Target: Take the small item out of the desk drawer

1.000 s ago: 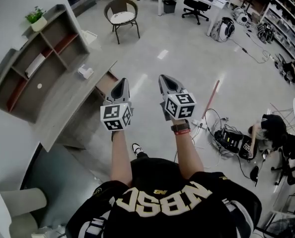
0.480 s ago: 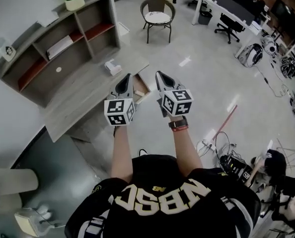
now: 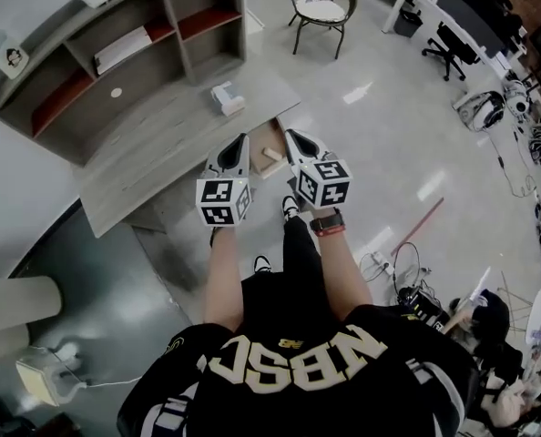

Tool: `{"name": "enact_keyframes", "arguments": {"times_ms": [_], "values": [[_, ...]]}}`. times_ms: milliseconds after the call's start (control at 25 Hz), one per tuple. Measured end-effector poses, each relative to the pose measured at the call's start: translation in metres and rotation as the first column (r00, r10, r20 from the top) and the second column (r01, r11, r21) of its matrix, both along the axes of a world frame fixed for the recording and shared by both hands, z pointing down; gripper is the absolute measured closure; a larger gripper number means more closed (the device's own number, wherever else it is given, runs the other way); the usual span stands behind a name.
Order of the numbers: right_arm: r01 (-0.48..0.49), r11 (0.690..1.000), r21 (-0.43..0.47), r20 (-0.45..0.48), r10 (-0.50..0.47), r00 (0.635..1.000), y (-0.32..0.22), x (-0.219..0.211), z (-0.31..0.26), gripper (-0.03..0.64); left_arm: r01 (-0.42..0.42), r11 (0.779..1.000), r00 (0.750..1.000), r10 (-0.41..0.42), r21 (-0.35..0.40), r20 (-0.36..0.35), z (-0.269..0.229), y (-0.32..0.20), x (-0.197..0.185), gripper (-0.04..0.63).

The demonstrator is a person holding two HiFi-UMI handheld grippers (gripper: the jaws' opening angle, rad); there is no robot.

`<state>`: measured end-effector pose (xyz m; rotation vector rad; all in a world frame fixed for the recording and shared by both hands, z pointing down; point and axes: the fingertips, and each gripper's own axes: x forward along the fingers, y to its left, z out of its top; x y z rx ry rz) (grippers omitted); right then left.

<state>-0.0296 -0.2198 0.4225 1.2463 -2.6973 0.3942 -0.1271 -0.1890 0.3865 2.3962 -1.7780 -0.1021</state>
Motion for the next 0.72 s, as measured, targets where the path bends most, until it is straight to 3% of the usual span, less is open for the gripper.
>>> {"name": "enact_keyframes", "arguments": {"times_ms": [320,720], "values": [[0.080,0.992,-0.097,-0.063,-0.086,0.994,-0.037,-0.033,0.063,0.598,0.080,0.994,0.997,-0.081,-0.076,-0.011,0.051,-0.034,-0.030,0.580],[0.151,0.964,-0.218,-0.157,-0.187,0.970,-0.059,-0.036,0.131,0.552,0.083,0.971,0.996,-0.089,-0.225,-0.015,0.110,-0.057,-0.016,0.580]]}}
